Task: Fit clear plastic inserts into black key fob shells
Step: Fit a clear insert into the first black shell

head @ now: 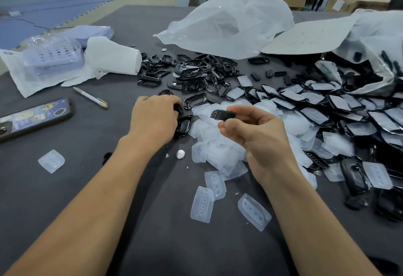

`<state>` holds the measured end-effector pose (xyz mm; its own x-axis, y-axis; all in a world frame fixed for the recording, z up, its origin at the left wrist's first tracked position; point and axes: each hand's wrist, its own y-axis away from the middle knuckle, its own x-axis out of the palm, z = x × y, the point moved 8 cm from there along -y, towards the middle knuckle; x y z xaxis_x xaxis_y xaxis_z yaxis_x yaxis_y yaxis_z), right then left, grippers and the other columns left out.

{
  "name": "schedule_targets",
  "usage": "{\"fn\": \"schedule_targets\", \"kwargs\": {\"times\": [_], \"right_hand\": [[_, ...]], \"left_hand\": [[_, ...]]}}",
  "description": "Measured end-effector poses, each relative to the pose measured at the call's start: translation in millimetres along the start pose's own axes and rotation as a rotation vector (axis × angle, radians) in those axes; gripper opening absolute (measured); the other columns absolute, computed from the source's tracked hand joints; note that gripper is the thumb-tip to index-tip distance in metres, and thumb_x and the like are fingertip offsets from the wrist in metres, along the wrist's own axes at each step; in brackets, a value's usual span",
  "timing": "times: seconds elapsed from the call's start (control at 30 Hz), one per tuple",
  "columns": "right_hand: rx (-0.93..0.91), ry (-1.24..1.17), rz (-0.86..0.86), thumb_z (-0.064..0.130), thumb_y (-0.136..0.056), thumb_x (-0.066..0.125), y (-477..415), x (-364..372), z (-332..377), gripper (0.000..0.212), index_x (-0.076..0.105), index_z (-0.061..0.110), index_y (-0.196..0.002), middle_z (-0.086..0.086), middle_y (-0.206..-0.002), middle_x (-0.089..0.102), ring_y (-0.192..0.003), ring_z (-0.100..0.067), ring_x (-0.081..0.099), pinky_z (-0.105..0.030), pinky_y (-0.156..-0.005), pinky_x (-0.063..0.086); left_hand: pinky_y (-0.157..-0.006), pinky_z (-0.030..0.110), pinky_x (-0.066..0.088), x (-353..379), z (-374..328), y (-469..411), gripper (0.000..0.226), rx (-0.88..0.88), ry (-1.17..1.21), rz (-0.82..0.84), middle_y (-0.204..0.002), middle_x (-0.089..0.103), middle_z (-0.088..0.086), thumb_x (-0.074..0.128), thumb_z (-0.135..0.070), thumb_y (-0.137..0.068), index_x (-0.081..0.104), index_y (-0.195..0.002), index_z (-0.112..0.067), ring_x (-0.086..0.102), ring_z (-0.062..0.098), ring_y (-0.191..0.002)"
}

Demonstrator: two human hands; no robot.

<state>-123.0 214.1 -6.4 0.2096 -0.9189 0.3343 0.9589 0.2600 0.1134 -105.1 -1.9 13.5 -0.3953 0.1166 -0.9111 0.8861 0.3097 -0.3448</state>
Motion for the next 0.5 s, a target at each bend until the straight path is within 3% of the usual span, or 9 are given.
{"fn": "schedule_targets", "kwargs": {"times": [0.17,0.27,0.37,0.43,0.5], "right_hand": [[-0.007,0.005,0.024,-0.021,-0.079,0.069,-3.1,2.3,2.6,0.029,0.076,0.005,-0.088,-0.003,-0.066,0.069,-0.071,-0.023,0.076,-0.026,-0.068,0.061],[-0.036,0.050,0.033,-0.019,-0.079,0.072,-3.9,5.3,4.7,0.025,0.077,0.004,-0.087,-0.006,-0.068,0.070,-0.070,-0.023,0.076,-0.026,-0.066,0.061],[-0.083,0.066,0.022,-0.016,-0.079,0.074,-5.2,5.7,9.5,0.022,0.078,0.004,-0.087,-0.012,-0.072,0.073,-0.070,-0.022,0.076,-0.024,-0.064,0.059],[-0.113,0.069,-0.020,-0.014,-0.080,0.074,-7.1,2.6,11.2,0.020,0.079,0.005,-0.084,-0.012,-0.072,0.074,-0.067,-0.020,0.075,-0.022,-0.062,0.058],[-0.142,0.064,-0.058,-0.012,-0.083,0.073,-9.5,-0.7,12.4,0.021,0.079,0.009,-0.080,-0.008,-0.070,0.074,-0.064,-0.019,0.073,-0.022,-0.062,0.057]], "left_hand": [[-0.097,0.040,0.044,-21.8,5.2,5.1,0.022,-0.034,0.110,-0.259,-0.085,0.078,0.009,0.065,-0.014,-0.096,0.073,-0.114,-0.022,0.064,0.035,-0.087],[-0.096,0.042,0.049,-31.9,-0.6,8.5,0.025,-0.025,0.218,-0.336,-0.092,0.079,0.006,0.063,-0.020,-0.098,0.070,-0.121,-0.022,0.067,0.034,-0.088],[-0.093,0.030,0.055,-22.4,-7.6,9.6,0.026,-0.103,0.589,-0.229,-0.100,0.077,-0.014,0.059,-0.030,-0.097,0.070,-0.120,-0.030,0.072,0.008,-0.094],[-0.086,0.032,0.060,-8.9,-13.2,9.4,0.020,-0.189,0.941,-0.118,-0.095,0.079,-0.008,0.058,-0.027,-0.099,0.070,-0.115,-0.029,0.075,0.011,-0.093],[-0.073,0.033,0.063,10.5,-24.9,11.1,0.021,-0.288,1.321,0.101,-0.095,0.081,0.002,0.053,-0.017,-0.106,0.069,-0.117,-0.024,0.077,0.020,-0.091]]}}
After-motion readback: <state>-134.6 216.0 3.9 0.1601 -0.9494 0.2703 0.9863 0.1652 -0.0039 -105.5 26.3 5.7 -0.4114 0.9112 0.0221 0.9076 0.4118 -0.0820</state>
